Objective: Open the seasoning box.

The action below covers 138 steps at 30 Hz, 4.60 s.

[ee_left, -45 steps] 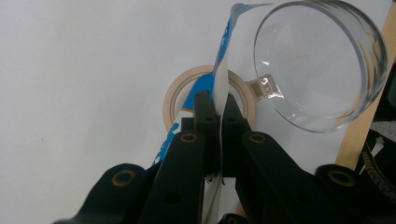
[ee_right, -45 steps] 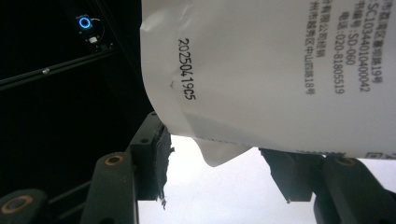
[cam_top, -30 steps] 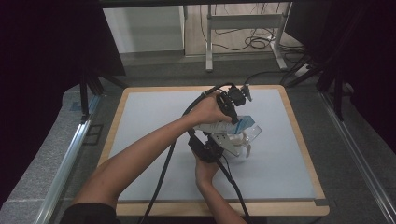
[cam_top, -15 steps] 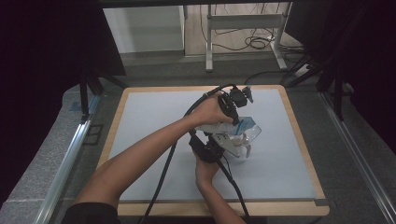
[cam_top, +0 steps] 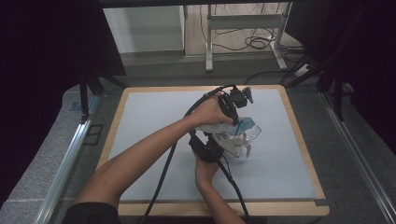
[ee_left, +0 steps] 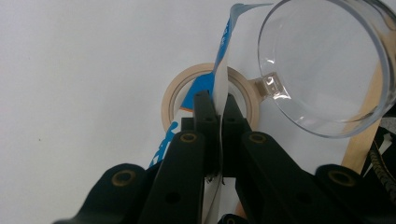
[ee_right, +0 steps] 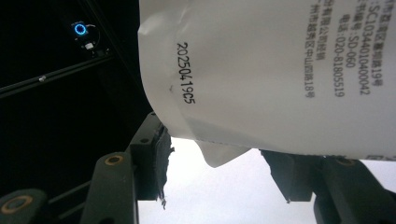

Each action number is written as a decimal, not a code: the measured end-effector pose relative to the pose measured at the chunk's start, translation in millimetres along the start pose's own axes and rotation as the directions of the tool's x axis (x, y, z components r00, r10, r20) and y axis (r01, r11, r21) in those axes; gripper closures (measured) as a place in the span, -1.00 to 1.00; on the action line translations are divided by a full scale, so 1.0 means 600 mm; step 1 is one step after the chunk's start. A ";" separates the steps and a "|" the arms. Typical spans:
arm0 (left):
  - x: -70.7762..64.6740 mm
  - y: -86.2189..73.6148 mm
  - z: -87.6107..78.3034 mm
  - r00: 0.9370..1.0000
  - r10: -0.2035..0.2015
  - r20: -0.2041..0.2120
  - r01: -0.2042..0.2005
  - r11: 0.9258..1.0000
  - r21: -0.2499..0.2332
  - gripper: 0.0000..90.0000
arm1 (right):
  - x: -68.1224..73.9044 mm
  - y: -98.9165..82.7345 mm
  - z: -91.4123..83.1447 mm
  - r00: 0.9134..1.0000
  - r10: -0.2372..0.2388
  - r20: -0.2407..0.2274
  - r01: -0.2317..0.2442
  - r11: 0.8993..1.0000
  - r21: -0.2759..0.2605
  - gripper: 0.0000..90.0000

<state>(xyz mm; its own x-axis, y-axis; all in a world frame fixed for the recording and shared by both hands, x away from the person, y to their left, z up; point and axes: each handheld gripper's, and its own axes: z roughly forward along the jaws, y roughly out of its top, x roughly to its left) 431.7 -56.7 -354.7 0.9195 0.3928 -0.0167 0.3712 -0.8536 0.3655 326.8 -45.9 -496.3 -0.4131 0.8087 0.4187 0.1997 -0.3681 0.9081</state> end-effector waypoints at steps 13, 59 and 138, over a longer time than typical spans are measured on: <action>0.000 0.000 -0.001 1.000 0.000 -0.006 0.000 1.000 -0.001 1.00 | 0.001 0.002 0.001 1.000 0.012 0.001 -0.012 1.000 -0.003 -0.01; -0.003 0.005 -0.008 1.000 0.010 -0.013 -0.010 1.000 0.010 1.00 | 0.005 0.010 0.003 1.000 0.012 0.001 -0.012 1.000 -0.020 -0.01; -0.008 0.014 -0.006 1.000 0.021 -0.017 -0.020 1.000 0.019 1.00 | 0.006 0.009 0.000 1.000 0.014 0.027 -0.012 0.998 -0.055 0.00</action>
<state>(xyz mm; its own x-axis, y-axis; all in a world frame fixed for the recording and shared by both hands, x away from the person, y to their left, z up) 429.7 -64.4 -348.0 0.9246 0.3809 0.0066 0.3550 -0.8676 0.3481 326.5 -44.7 -490.1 -0.3858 0.8158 0.4309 0.1555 -0.4029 0.9019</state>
